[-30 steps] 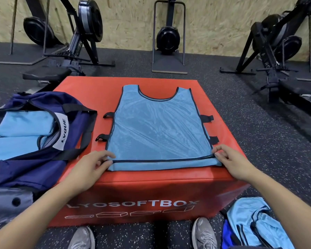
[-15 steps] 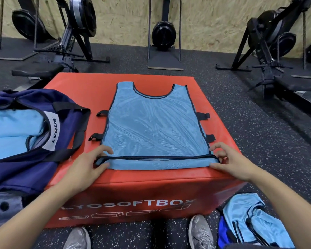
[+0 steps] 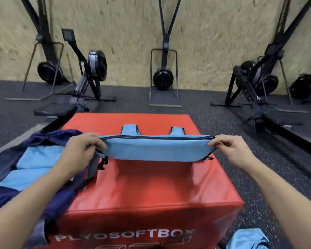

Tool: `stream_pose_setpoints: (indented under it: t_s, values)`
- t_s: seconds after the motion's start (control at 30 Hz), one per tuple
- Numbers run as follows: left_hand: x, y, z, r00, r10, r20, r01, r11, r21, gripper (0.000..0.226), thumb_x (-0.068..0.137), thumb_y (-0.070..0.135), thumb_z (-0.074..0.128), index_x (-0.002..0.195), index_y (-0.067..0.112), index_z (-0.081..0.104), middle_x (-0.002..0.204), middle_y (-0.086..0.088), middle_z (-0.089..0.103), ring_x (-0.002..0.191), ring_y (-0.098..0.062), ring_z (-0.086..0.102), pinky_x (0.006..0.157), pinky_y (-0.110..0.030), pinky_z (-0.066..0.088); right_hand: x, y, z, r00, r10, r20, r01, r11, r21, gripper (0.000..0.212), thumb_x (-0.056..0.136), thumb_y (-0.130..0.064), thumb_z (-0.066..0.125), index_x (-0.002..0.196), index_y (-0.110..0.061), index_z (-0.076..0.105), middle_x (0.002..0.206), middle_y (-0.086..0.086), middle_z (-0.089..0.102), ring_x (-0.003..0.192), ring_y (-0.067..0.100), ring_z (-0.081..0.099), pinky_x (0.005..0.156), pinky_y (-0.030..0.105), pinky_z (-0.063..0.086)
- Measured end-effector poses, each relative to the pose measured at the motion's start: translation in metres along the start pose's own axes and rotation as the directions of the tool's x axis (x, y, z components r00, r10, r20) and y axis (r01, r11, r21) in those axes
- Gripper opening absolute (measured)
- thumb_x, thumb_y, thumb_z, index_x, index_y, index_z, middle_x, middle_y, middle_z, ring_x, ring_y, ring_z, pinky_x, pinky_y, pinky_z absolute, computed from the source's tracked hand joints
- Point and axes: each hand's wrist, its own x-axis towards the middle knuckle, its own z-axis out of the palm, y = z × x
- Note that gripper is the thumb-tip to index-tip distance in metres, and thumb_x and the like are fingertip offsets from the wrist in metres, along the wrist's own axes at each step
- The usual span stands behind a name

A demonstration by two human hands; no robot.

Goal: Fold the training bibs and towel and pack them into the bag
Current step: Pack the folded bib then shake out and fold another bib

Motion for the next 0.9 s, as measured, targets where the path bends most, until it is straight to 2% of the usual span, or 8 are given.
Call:
stream_pose_setpoints:
  t_s: [0.07, 0.17, 0.27, 0.33, 0.43, 0.63, 0.73, 0.9]
  values:
    - [0.021, 0.019, -0.03, 0.997, 0.05, -0.056, -0.049, 0.999, 0.004, 0.045, 0.065, -0.007, 0.043, 0.079, 0.018, 0.078, 0.09, 0.007, 0.07, 0.085, -0.005, 0.061, 0.084, -0.01, 0.044, 0.013, -0.035, -0.021, 0.998, -0.048, -0.039, 0.047, 0.999, -0.022, 0.049, 0.091, 0.011, 0.061, 0.083, -0.033, 0.079, 0.089, -0.01, 0.074, 0.082, 0.004, 0.064, 0.078, 0.014, 0.046]
    - [0.049, 0.05, -0.076, 0.983, 0.098, -0.157, -0.094, 0.995, 0.033, 0.047, 0.079, -0.02, 0.051, 0.093, 0.014, 0.08, 0.101, -0.001, 0.071, 0.093, -0.013, 0.064, 0.087, -0.021, 0.047, 0.026, -0.092, -0.054, 0.989, -0.096, -0.109, 0.096, 0.995, -0.009, 0.041, 0.09, 0.008, 0.065, 0.091, -0.032, 0.075, 0.084, -0.01, 0.076, 0.077, 0.0, 0.06, 0.075, 0.011, 0.046]
    - [0.071, 0.089, -0.123, 0.964, 0.15, -0.219, -0.15, 0.989, 0.018, 0.044, 0.086, -0.016, 0.053, 0.101, 0.017, 0.078, 0.1, 0.002, 0.071, 0.095, -0.015, 0.065, 0.084, -0.022, 0.048, 0.033, -0.146, -0.088, 0.976, -0.133, -0.175, 0.14, 0.99, 0.032, 0.03, 0.09, 0.002, 0.069, 0.098, -0.026, 0.076, 0.086, 0.005, 0.072, 0.077, 0.008, 0.055, 0.07, 0.015, 0.043]
    - [0.082, 0.114, -0.155, 0.951, 0.19, -0.242, -0.188, 0.982, 0.032, 0.044, 0.089, -0.01, 0.055, 0.103, 0.027, 0.076, 0.1, 0.008, 0.071, 0.093, -0.009, 0.065, 0.082, -0.022, 0.048, 0.035, -0.182, -0.11, 0.967, -0.153, -0.205, 0.164, 0.986, 0.039, 0.024, 0.091, -0.003, 0.07, 0.104, -0.022, 0.077, 0.079, 0.001, 0.066, 0.073, 0.01, 0.049, 0.063, 0.019, 0.039]
    - [0.099, 0.138, -0.197, 0.932, 0.224, -0.286, -0.208, 0.974, 0.085, 0.048, 0.089, -0.001, 0.06, 0.103, 0.044, 0.071, 0.093, 0.014, 0.064, 0.086, -0.004, 0.058, 0.079, -0.032, 0.047, 0.037, -0.23, -0.139, 0.956, -0.17, -0.238, 0.188, 0.981, 0.056, 0.025, 0.091, 0.001, 0.067, 0.106, -0.018, 0.075, 0.066, -0.017, 0.064, 0.06, -0.004, 0.051, 0.058, 0.009, 0.041]
    - [0.127, 0.168, -0.238, 0.936, 0.213, -0.279, -0.177, 0.973, 0.148, 0.046, 0.087, 0.001, 0.062, 0.104, 0.042, 0.075, 0.083, -0.002, 0.052, 0.066, -0.025, 0.056, 0.07, -0.039, 0.05, 0.053, -0.281, -0.167, 0.957, -0.177, -0.229, 0.202, 0.975, 0.092, 0.025, 0.093, 0.007, 0.061, 0.109, -0.011, 0.071, 0.055, -0.015, 0.063, 0.047, -0.001, 0.051, 0.042, 0.011, 0.04]
    - [0.145, 0.155, -0.237, 0.964, 0.139, -0.227, -0.115, 0.987, 0.113, 0.052, 0.085, 0.002, 0.062, 0.097, 0.051, 0.074, 0.074, -0.002, 0.064, 0.05, -0.025, 0.05, 0.052, -0.035, 0.043, 0.072, -0.28, -0.165, 0.97, -0.138, -0.199, 0.162, 0.981, 0.109, 0.028, 0.093, 0.008, 0.061, 0.105, -0.014, 0.073, 0.077, -0.001, 0.071, 0.06, 0.001, 0.06, 0.049, 0.016, 0.051]
    - [0.177, 0.123, -0.205, 0.986, -0.001, -0.167, 0.004, 1.0, 0.014, 0.051, 0.089, 0.0, 0.06, 0.097, 0.048, 0.075, 0.048, 0.001, 0.056, 0.045, -0.017, 0.032, 0.048, -0.024, 0.027, 0.127, -0.244, -0.147, 0.99, -0.003, -0.14, 0.027, 0.984, 0.175, 0.031, 0.092, 0.008, 0.062, 0.108, -0.014, 0.075, 0.107, 0.01, 0.074, 0.092, 0.02, 0.073, 0.072, 0.027, 0.061]
